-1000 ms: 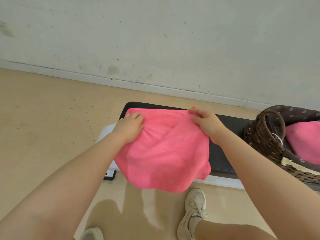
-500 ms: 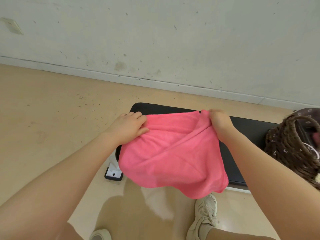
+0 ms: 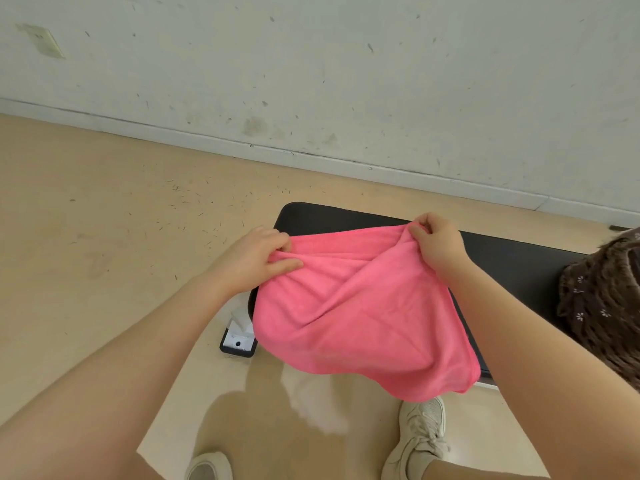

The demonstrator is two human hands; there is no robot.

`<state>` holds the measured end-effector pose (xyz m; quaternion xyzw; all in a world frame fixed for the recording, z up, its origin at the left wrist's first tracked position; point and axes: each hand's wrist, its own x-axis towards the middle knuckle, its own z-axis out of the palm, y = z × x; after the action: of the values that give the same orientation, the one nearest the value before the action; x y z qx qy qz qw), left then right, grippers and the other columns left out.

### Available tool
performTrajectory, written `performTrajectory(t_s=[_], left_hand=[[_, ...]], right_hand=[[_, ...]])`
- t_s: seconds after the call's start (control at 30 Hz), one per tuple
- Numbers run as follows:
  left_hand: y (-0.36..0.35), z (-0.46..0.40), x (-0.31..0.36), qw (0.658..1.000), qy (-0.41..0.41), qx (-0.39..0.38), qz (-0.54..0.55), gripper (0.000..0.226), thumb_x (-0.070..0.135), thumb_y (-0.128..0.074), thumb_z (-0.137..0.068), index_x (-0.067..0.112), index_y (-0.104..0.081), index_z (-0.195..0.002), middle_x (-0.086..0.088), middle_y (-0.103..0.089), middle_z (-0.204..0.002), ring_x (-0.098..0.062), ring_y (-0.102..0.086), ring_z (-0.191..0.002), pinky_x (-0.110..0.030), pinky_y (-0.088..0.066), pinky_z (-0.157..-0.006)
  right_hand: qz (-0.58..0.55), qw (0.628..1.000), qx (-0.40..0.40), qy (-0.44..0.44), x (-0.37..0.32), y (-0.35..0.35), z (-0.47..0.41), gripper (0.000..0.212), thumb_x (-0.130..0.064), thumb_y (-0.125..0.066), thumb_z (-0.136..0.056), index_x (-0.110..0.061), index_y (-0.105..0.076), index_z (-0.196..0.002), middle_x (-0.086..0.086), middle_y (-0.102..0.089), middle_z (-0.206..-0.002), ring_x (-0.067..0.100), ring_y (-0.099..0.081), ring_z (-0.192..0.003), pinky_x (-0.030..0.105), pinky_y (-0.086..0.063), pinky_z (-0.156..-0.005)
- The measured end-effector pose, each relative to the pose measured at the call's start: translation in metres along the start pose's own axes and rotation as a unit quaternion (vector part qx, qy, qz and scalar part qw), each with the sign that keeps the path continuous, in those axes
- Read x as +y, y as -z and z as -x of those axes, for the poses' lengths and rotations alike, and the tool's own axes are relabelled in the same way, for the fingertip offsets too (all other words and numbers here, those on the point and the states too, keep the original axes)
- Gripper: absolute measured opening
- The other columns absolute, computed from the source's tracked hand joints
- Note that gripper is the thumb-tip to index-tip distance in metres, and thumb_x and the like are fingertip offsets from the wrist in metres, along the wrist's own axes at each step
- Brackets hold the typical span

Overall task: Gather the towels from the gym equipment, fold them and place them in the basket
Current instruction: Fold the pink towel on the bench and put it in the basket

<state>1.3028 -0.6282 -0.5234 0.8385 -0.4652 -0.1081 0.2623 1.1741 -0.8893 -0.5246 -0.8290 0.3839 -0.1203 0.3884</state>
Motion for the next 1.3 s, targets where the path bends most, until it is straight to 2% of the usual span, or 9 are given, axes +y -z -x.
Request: performTrajectory(t_s=[0.1,0.2,0.27,0.37,0.5,0.67,0.87,1.0,1.3], left_hand=[[0.008,0.007,-0.007,0.983,0.060,0.073,0.157,0.026,0.033,-0.053,-0.082,0.012,-0.051,-0.067,0.009,-0.046,-0.065,0.001,-0.040,-0.064,-0.014,-0.032,-0.065],[0.020,0.015,-0.012,0.946,0.124,0.077,0.289,0.021,0.020,-0.046,-0.080,0.014,-0.047,-0.061,0.012,-0.044,-0.060,-0.001,-0.038,-0.060,-0.021,-0.030,-0.062],[0.022,0.015,-0.015,0.965,0.148,0.029,0.216,0.024,0.031,-0.040,-0.075,0.019,-0.046,-0.054,0.006,-0.042,-0.059,-0.008,-0.040,-0.069,-0.025,-0.030,-0.063],[0.016,0.004,-0.011,0.982,0.182,-0.034,-0.029,0.041,0.045,-0.040,-0.089,0.020,-0.042,-0.057,0.004,-0.042,-0.058,-0.019,-0.038,-0.088,-0.030,-0.027,-0.078],[0.009,-0.004,-0.003,0.970,0.168,0.049,-0.168,0.027,0.036,-0.046,-0.092,0.015,-0.059,-0.083,0.003,-0.052,-0.072,-0.025,-0.045,-0.099,-0.032,-0.032,-0.079],[0.003,-0.009,0.006,0.960,0.220,0.076,-0.158,0.028,0.037,-0.049,-0.091,0.010,-0.054,-0.097,-0.008,-0.060,-0.097,-0.028,-0.056,-0.089,-0.033,-0.042,-0.067],[-0.003,-0.017,0.008,0.954,0.243,0.075,-0.162,0.035,0.038,-0.048,-0.092,0.008,-0.047,-0.111,-0.009,-0.060,-0.105,-0.029,-0.056,-0.095,-0.034,-0.039,-0.063],[-0.001,-0.019,0.007,0.950,0.252,0.055,-0.176,0.032,0.038,-0.045,-0.094,0.008,-0.055,-0.101,-0.010,-0.062,-0.100,-0.028,-0.056,-0.090,-0.033,-0.037,-0.062],[-0.004,-0.014,0.006,0.951,0.268,0.149,-0.042,0.019,0.024,-0.056,-0.090,0.007,-0.063,-0.096,-0.009,-0.050,-0.108,-0.026,-0.054,-0.093,-0.033,-0.041,-0.069]], right_hand=[[-0.003,1.000,0.009,-0.017,0.001,0.000,-0.002,0.011,-0.014,-0.045,-0.095,-0.015,-0.056,-0.095,0.001,-0.055,-0.088,0.019,-0.049,-0.085,0.026,-0.033,-0.072],[0.047,0.999,0.007,-0.018,-0.001,-0.005,-0.001,0.017,-0.018,-0.044,-0.096,-0.011,-0.057,-0.102,0.001,-0.055,-0.084,0.020,-0.049,-0.082,0.027,-0.034,-0.069],[0.090,0.995,0.013,-0.028,-0.003,-0.011,0.000,0.020,-0.021,-0.043,-0.096,-0.011,-0.057,-0.105,0.005,-0.058,-0.091,0.022,-0.049,-0.083,0.029,-0.037,-0.068],[0.129,0.989,0.055,-0.056,-0.008,-0.018,0.002,0.024,-0.022,-0.040,-0.096,-0.010,-0.057,-0.108,0.012,-0.060,-0.109,0.030,-0.055,-0.093,0.031,-0.039,-0.071],[0.150,0.979,0.100,-0.099,-0.010,-0.019,0.004,0.029,-0.016,-0.037,-0.097,-0.001,-0.054,-0.114,0.015,-0.043,-0.129,0.039,-0.054,-0.105,0.036,-0.038,-0.076],[0.156,0.980,0.086,-0.088,-0.009,-0.014,0.001,0.026,-0.008,-0.037,-0.095,0.003,-0.053,-0.112,0.020,-0.049,-0.122,0.040,-0.052,-0.108,0.041,-0.042,-0.087],[0.133,0.987,0.073,-0.044,0.002,-0.007,0.004,0.023,-0.005,-0.038,-0.091,-0.001,-0.053,-0.108,0.019,-0.059,-0.113,0.034,-0.053,-0.103,0.034,-0.039,-0.076],[0.206,0.978,0.039,-0.019,0.001,-0.009,0.002,0.038,-0.013,-0.039,-0.096,-0.008,-0.044,-0.133,0.015,-0.049,-0.132,0.034,-0.051,-0.116,0.037,-0.041,-0.090],[0.204,0.978,-0.003,-0.038,0.000,-0.005,-0.012,0.027,-0.019,-0.047,-0.095,-0.009,-0.051,-0.120,0.015,-0.059,-0.117,0.033,-0.056,-0.105,0.031,-0.040,-0.073]])
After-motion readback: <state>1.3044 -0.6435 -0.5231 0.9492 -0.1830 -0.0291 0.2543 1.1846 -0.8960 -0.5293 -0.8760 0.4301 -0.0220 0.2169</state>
